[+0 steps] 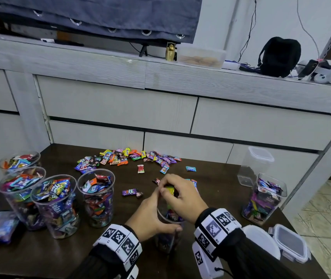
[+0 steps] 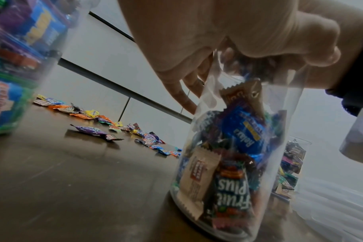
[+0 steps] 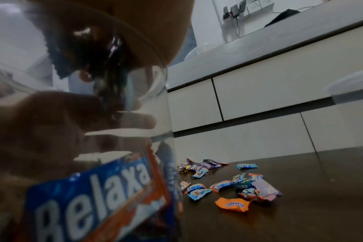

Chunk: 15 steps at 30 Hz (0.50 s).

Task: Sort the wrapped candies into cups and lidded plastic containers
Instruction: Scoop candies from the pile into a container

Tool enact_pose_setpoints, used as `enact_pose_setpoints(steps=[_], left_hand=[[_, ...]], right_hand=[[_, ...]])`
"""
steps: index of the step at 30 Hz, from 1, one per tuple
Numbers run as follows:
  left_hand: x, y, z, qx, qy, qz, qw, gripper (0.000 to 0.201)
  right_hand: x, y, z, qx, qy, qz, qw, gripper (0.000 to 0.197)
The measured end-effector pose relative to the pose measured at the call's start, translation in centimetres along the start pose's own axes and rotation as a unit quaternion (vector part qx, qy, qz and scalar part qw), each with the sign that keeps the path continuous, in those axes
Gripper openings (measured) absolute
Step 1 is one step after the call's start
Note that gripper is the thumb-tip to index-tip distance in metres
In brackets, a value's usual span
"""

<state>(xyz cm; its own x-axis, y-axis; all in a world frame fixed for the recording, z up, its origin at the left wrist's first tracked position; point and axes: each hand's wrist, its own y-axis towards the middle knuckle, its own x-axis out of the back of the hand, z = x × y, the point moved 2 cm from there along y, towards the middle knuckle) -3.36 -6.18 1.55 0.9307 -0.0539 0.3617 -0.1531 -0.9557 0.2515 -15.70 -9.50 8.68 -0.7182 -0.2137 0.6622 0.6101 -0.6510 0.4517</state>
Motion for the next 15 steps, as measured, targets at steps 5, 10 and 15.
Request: enact_pose_setpoints(steps=[5, 10, 15], left_hand=[[-0.1, 0.0, 0.1, 0.001, -0.013, -0.011, 1.000, 0.087], [-0.2, -0.2, 0.5, -0.001, -0.046, -0.015, 0.999, 0.089], [-0.5, -0.7, 0.1, -0.004, -0.145, -0.005, 0.989, 0.103]], right_hand=[[0.1, -0.7, -0.1, 0.024, -0.011, 0.000, 1.000, 0.005], [0.2, -1.2, -0.3, 0.032, 0.006, -0.004, 0.999, 0.010], [0.8, -1.8, -0.8, -0.019, 0.105, 0.027, 0.994, 0.025]])
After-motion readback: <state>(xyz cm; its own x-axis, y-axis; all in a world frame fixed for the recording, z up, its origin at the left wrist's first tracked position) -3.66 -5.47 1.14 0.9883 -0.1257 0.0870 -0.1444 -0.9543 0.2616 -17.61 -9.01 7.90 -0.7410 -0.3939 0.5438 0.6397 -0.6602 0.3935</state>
